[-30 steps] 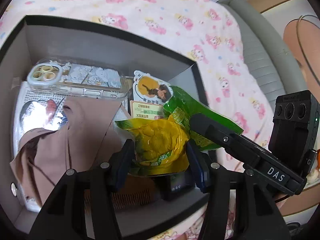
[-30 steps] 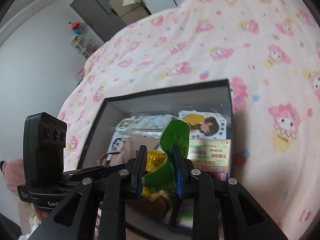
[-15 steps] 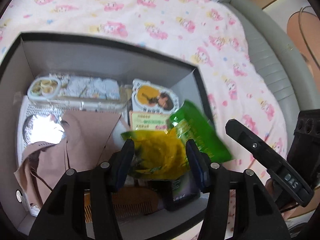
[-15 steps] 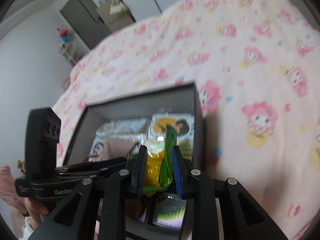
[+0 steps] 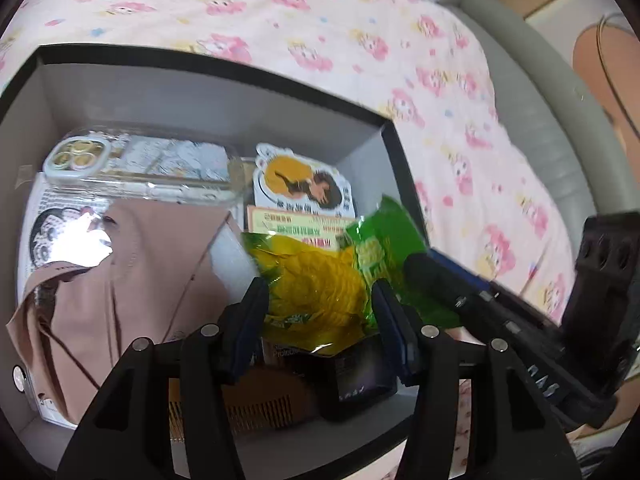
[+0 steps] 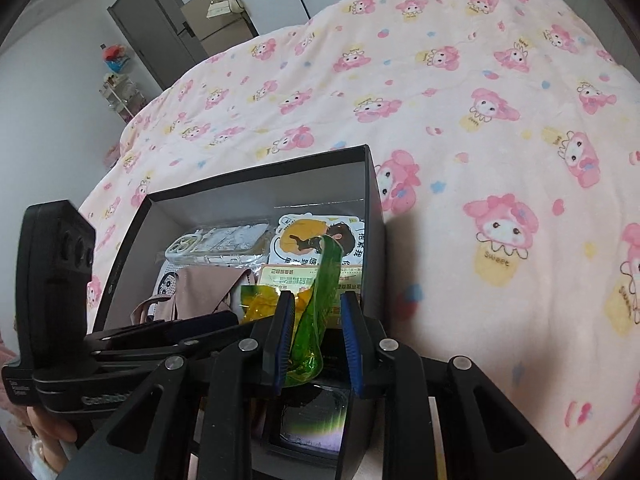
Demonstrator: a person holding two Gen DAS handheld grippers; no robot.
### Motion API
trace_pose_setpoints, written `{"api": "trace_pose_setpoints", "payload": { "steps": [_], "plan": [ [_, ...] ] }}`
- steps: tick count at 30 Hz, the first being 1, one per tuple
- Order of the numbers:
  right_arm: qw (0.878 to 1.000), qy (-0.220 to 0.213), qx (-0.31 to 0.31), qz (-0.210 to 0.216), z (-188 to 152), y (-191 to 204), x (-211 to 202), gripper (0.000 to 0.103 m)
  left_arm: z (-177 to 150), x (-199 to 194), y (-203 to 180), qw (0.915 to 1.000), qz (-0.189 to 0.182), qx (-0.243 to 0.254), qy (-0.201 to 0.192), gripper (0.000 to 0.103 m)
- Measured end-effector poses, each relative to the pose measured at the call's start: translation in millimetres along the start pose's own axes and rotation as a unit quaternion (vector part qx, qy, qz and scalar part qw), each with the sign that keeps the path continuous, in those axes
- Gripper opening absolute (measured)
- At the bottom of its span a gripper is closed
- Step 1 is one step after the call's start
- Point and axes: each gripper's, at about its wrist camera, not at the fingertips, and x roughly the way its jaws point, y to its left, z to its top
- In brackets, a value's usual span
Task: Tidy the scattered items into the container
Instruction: 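Lower the snack bag into the black box and open the left gripper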
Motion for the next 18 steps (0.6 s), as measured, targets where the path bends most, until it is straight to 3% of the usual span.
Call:
{"api": "trace_pose_setpoints", "payload": {
  "steps": [5,10,14,18],
  "plan": [
    [1.0,0.006,-0.018,0.005,-1.4,10.3,4.9,0.021,3.3,2.6,6.9,0.9996,0.023,-0.006,0.016,0.054],
    [0.999,0.031,-0.008,0.001,-4.7,7.3,14.3,0.02,-3.9,2.3,6.5,0.9995,0.017,-0.008,0.024,0.054],
    [1.0,0.014,-0.01,0.0,-4.6,10.1,8.6,0.02,-3.2,-7.3,7.0,0.9999,0.007,-0.008,0.008,0.054],
    [1.0,0.006,-0.005,-0.001,-1.6,8.3,6.9,0.02,-2.6,-5.3,10.2,0.9996,0.019,-0.005,0.018,0.054]
  ]
}}
